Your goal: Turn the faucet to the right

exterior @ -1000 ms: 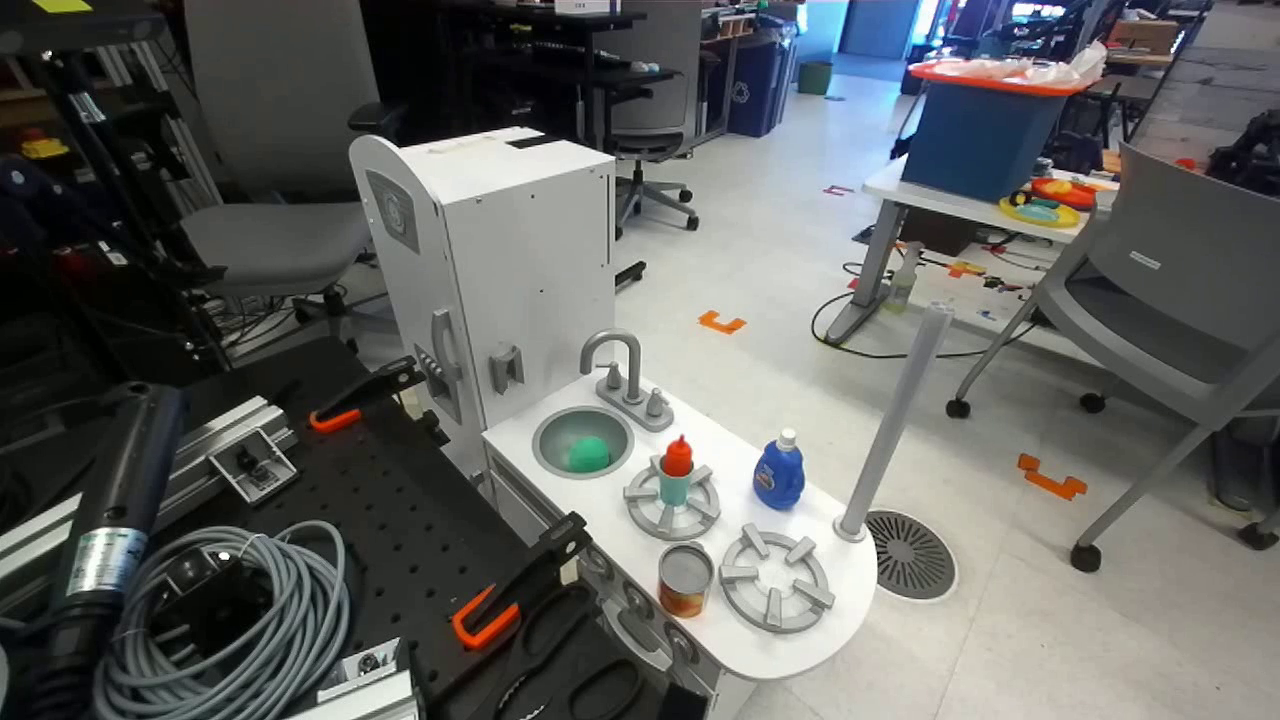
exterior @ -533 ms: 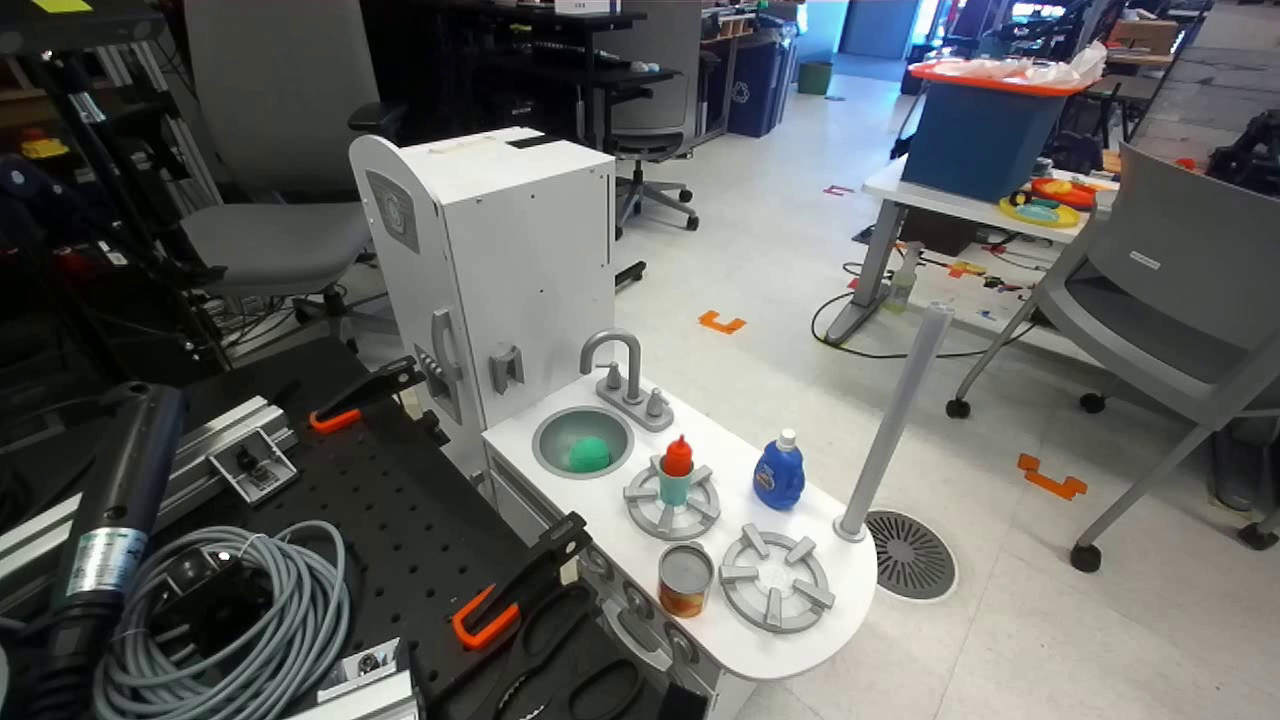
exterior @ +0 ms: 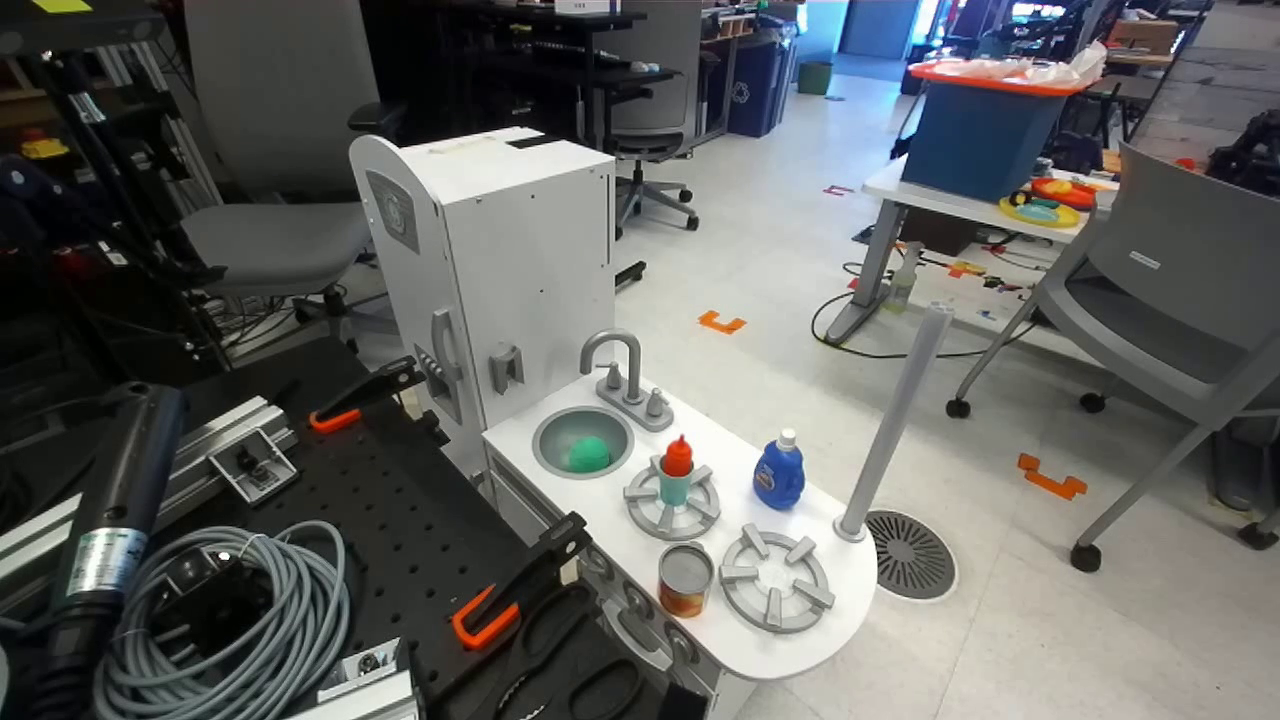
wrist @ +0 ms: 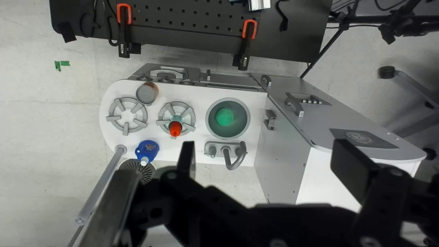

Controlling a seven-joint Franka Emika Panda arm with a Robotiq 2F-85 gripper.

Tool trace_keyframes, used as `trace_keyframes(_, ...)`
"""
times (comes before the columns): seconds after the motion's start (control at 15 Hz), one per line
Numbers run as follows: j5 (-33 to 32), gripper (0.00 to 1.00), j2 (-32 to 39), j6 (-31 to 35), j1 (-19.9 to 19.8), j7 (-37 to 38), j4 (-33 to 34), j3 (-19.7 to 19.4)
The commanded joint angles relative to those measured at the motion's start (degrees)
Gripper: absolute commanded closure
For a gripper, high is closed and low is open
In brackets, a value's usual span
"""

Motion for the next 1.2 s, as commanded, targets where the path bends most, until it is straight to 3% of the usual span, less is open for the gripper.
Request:
trace_keyframes(0.0,-1.5,0.0,9.42,5.53,-1.82,2.37,1.57,1.12)
trace_keyframes(0.4,-4.03,0.0,32.43,20.52,-2.58,8.52,4.39,2.07)
trace_keyframes(0.6,-2.02,0.0,44.78,27.95,-1.79,9.95,7.93,1.24)
trace_keyframes(1.13,-3.45,0.0,73.96,42.64,0.78,14.49,25.18,-1.52)
